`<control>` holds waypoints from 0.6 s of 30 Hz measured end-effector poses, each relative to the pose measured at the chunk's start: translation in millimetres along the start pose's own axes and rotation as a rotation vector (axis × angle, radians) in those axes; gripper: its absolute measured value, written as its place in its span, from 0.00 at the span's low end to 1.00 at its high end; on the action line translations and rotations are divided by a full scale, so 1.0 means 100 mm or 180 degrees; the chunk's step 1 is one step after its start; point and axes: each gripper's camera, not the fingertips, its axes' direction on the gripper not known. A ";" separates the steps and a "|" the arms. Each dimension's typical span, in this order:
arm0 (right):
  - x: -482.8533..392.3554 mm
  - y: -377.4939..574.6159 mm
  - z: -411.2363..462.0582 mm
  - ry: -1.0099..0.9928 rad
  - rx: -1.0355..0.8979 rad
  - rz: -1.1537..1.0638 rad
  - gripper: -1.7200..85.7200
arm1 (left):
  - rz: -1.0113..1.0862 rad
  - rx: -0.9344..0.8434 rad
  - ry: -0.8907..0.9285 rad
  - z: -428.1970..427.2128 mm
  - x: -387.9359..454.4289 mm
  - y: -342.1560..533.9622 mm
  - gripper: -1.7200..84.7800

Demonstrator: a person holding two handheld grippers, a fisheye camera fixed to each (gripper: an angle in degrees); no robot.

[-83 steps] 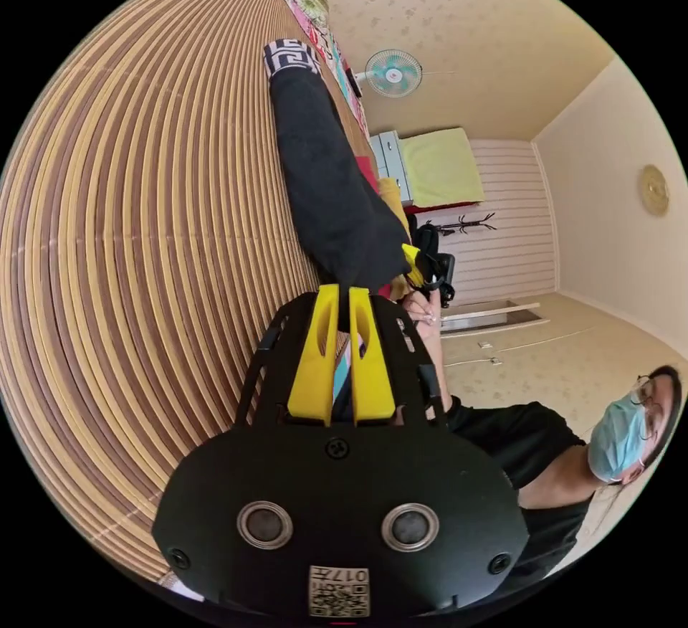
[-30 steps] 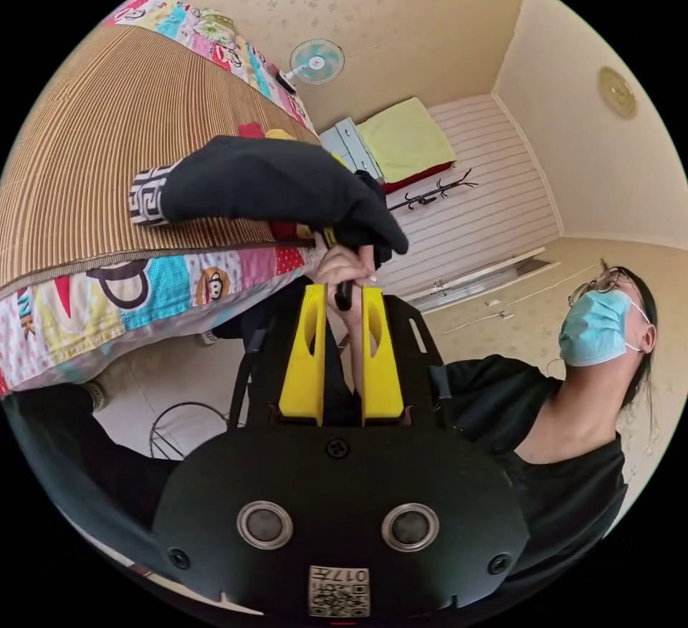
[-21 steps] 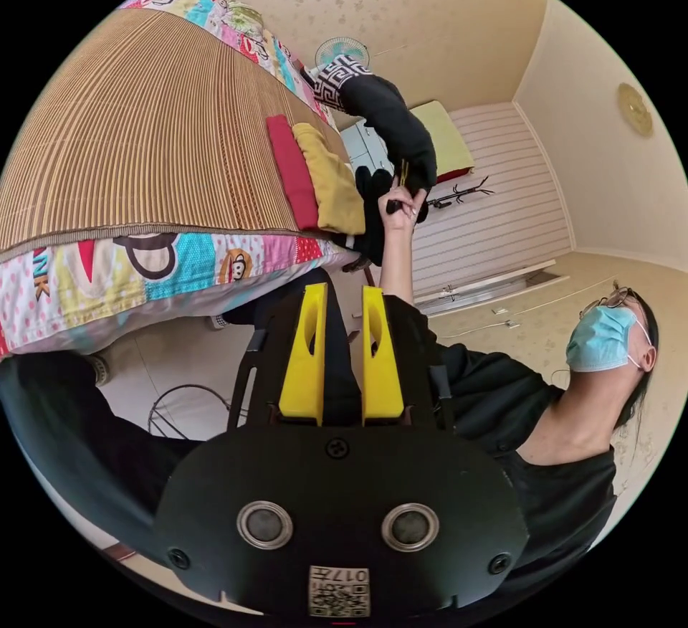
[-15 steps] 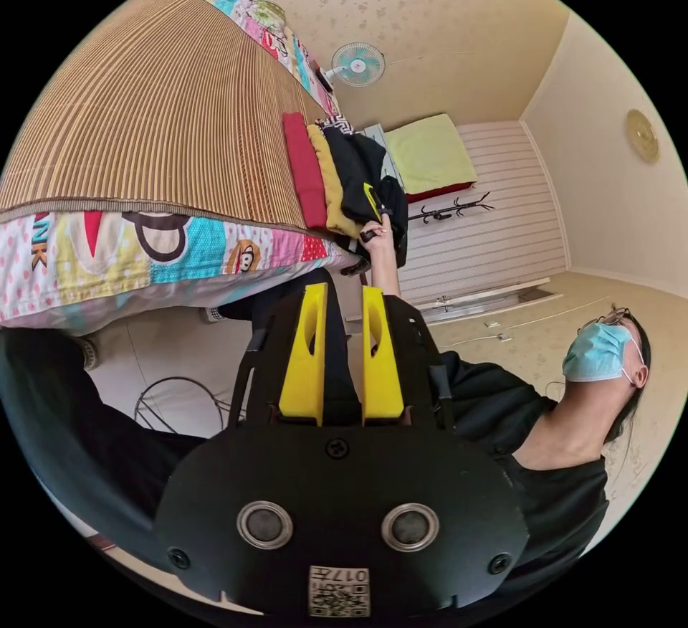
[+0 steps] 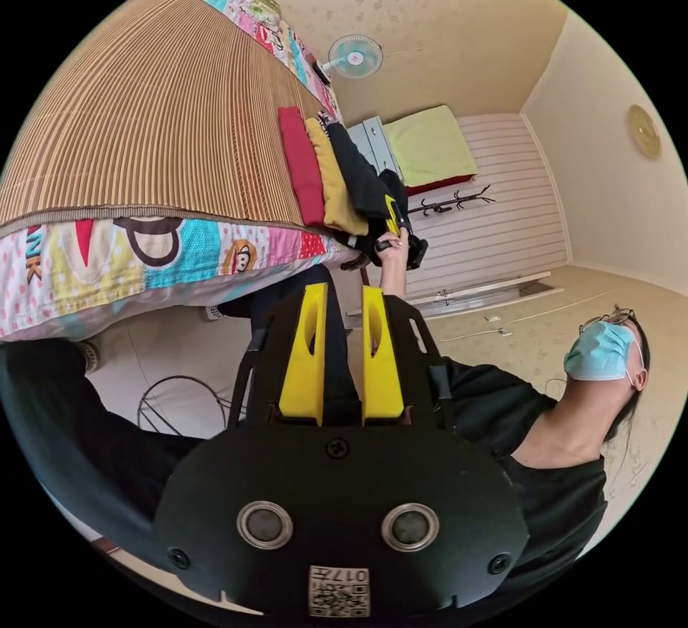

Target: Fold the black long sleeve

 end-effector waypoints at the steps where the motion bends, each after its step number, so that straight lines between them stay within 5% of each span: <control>1: 0.09 0.07 0.00 -0.0008 -0.0015 0.0165 0.02 | -0.0017 0.0007 -0.0011 0.01 0.00 0.02 0.11; 6: 0.59 0.68 0.18 0.0184 0.0031 0.0423 0.02 | -0.0123 0.0139 -0.0121 0.15 0.02 0.16 0.11; 10: 0.21 1.58 0.17 0.0795 0.0585 -0.0262 0.03 | -0.0041 0.0446 -0.0460 0.13 0.26 0.24 0.10; 13: -0.20 2.29 0.41 0.1249 0.0880 -0.0950 0.03 | 0.0231 0.0747 -0.1075 0.05 0.68 0.35 0.09; 18: -0.63 3.06 1.08 0.0857 0.0781 -0.1795 0.03 | 0.0857 0.1368 -0.2323 0.01 1.43 0.72 0.07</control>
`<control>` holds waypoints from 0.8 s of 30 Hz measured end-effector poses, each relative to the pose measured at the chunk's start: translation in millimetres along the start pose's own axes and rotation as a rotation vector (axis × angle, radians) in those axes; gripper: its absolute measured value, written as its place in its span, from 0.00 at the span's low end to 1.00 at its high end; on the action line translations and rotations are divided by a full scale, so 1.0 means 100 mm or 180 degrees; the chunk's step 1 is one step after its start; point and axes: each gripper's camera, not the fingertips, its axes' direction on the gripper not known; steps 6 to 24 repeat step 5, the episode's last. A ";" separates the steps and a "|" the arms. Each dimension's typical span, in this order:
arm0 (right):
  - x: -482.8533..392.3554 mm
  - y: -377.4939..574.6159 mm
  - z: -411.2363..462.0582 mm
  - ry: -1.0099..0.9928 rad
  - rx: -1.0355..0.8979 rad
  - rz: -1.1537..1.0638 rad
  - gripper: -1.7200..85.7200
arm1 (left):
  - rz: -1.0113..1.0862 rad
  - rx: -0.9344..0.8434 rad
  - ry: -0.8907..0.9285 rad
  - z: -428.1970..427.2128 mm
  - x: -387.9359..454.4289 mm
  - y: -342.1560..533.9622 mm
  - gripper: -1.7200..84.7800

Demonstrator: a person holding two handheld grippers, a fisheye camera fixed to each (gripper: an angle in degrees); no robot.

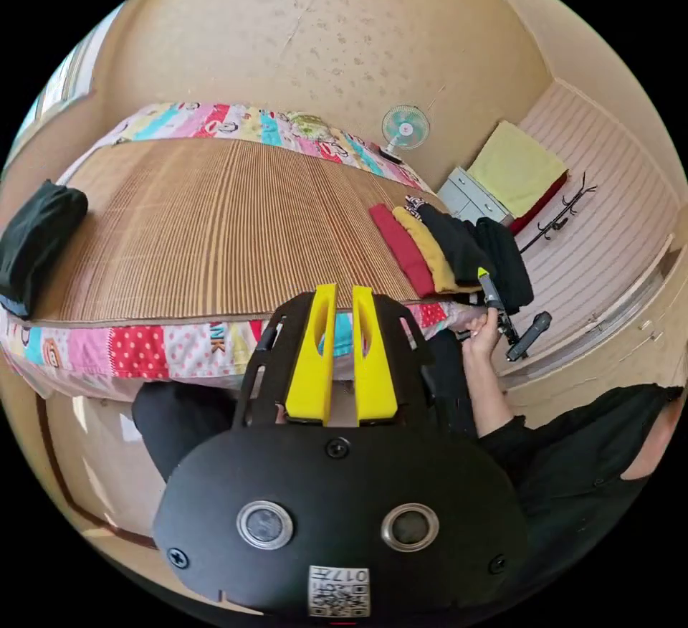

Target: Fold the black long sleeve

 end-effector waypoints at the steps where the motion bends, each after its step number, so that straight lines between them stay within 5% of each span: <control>1: -0.17 0.08 0.25 -0.0309 -0.0244 -0.0094 0.03 | 0.0048 0.0146 -0.0036 -0.09 0.05 0.03 0.07; 5: -0.64 0.60 1.21 -0.0803 -0.1263 -0.0565 0.04 | 0.0165 0.0758 0.0048 -0.44 0.20 0.17 0.06; 24: -0.64 0.60 1.21 -0.0803 -0.1263 -0.0565 0.04 | 0.0165 0.0758 0.0048 -0.44 0.20 0.17 0.06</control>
